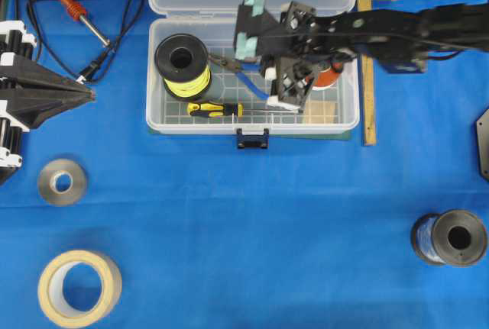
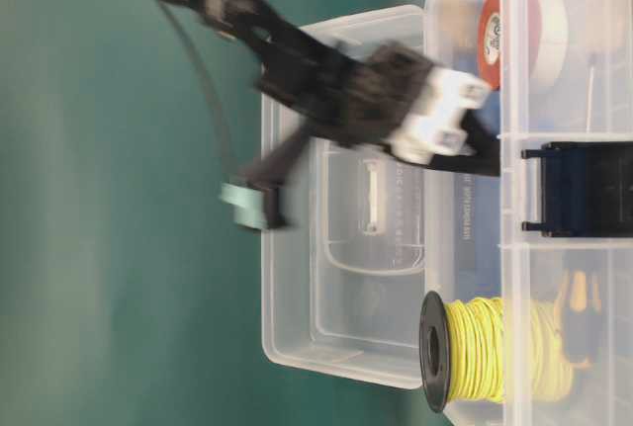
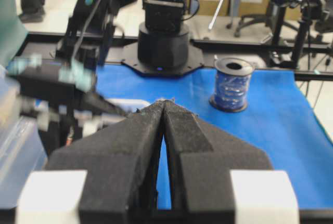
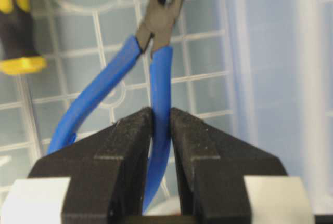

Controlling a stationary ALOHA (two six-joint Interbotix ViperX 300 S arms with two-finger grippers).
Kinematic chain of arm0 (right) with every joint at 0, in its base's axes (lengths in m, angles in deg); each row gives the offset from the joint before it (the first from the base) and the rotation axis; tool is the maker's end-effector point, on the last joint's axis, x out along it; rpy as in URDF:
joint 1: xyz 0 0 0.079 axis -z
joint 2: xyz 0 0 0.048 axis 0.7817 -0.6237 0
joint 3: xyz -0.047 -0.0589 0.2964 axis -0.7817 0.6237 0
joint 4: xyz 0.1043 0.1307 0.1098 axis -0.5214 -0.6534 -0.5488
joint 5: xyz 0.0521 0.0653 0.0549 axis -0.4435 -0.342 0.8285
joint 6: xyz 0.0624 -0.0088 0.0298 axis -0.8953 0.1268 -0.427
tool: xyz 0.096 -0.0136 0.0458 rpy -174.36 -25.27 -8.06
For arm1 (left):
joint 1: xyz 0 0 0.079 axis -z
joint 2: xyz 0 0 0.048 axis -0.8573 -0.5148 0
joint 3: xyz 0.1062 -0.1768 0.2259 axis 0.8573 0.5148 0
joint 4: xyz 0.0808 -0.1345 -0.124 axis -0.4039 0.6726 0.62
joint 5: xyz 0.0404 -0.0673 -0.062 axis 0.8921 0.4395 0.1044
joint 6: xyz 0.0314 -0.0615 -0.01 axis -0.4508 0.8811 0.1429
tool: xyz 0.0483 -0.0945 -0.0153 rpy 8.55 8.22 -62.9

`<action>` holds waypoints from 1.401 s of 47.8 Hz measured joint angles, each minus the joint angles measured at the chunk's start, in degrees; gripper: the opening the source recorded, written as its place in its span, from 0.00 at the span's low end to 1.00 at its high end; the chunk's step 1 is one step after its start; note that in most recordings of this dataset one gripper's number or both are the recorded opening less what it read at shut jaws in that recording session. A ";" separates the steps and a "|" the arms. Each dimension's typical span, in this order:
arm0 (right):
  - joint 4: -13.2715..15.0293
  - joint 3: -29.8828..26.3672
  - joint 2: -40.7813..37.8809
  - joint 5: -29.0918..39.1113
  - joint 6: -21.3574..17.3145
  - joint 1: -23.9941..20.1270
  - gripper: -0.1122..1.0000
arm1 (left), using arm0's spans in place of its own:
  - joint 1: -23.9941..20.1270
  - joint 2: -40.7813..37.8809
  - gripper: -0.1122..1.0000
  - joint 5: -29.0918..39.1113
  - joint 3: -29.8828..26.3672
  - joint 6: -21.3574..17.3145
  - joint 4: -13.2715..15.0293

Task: Pick the nipper from the toolbox among several items.
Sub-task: 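Move the right gripper over the toolbox and close on the blue pliers handles, then lift the blue pliers out of the toolbox and carry them toward the front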

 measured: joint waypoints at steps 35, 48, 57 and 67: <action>-1.32 10.20 24.26 -5.01 -5.10 -19.34 0.22 | -0.09 0.09 0.10 0.09 0.00 0.18 0.09; -1.32 8.88 13.71 -8.17 -9.67 -26.46 0.22 | 0.00 0.18 0.10 0.09 0.09 0.26 0.09; -1.41 6.77 5.27 -10.11 -12.30 -27.42 0.22 | -0.09 0.09 0.10 0.09 0.26 0.35 0.09; -1.41 4.83 -2.20 -10.72 -14.85 -27.77 0.22 | -0.09 0.09 0.10 0.09 0.44 0.35 0.09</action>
